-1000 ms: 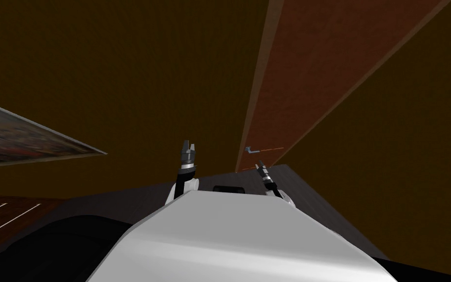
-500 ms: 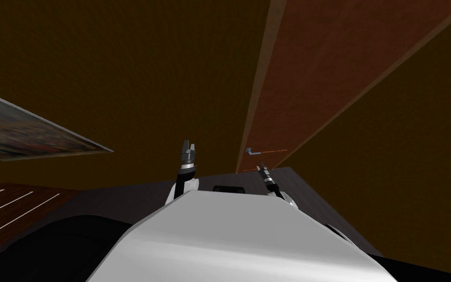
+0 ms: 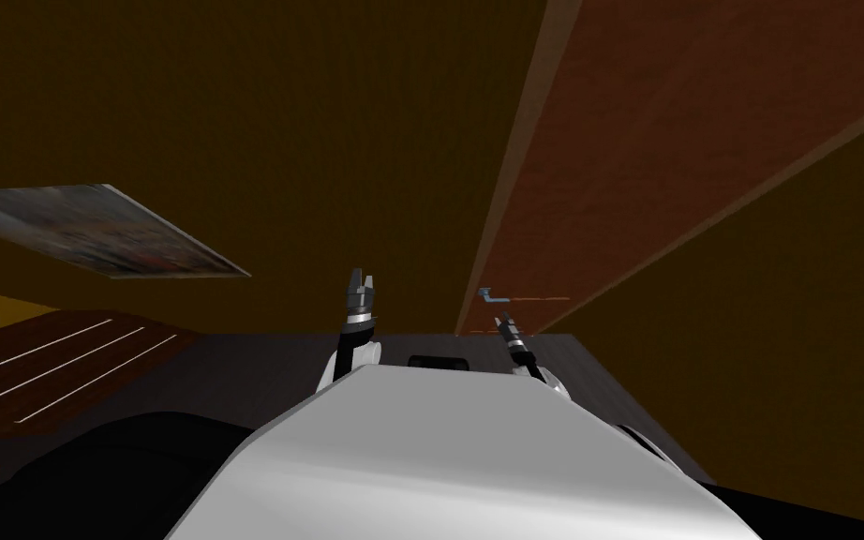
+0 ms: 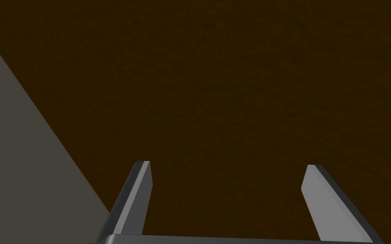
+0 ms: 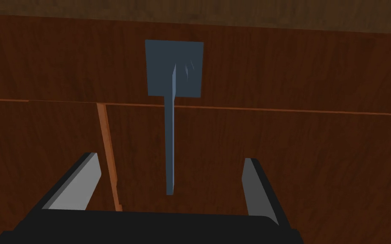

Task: Pull the door open

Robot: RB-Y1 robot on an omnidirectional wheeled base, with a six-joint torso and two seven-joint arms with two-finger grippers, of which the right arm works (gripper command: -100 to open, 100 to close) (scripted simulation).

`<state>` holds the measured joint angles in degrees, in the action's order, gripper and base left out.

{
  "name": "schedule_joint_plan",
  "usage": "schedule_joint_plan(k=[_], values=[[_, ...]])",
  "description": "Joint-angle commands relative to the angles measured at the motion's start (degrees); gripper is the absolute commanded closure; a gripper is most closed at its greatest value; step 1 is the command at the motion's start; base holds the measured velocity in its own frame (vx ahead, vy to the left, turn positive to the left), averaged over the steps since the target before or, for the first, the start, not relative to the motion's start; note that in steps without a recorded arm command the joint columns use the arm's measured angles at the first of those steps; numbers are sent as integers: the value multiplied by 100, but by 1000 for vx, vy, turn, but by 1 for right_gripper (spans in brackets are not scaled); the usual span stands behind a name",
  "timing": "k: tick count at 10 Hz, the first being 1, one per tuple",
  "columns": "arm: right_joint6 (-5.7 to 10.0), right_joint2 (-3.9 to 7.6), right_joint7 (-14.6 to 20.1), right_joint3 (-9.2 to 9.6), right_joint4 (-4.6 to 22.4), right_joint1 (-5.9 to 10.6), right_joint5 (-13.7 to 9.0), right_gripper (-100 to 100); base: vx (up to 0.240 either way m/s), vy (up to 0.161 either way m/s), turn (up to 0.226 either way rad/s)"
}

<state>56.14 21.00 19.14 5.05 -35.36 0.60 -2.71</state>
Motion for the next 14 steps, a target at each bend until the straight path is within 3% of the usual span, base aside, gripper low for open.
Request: schedule_joint_plan(k=[1,8,11,12,13,14], values=[[-81,-81,-130,-205,93,88,-51,-100,38,-59,314],[-311,-369,-547,-916,430,382,-233,-100,25,-56,208],[-379,-455,-670,-1128,531,469,-287,-100,14,-52,159],[-396,-440,-644,-1081,458,430,-275,-100,3,-23,30],[-396,-440,-644,-1081,458,430,-275,100,1,3,-27],[-396,-440,-644,-1081,458,430,-275,100,-3,11,-11]])
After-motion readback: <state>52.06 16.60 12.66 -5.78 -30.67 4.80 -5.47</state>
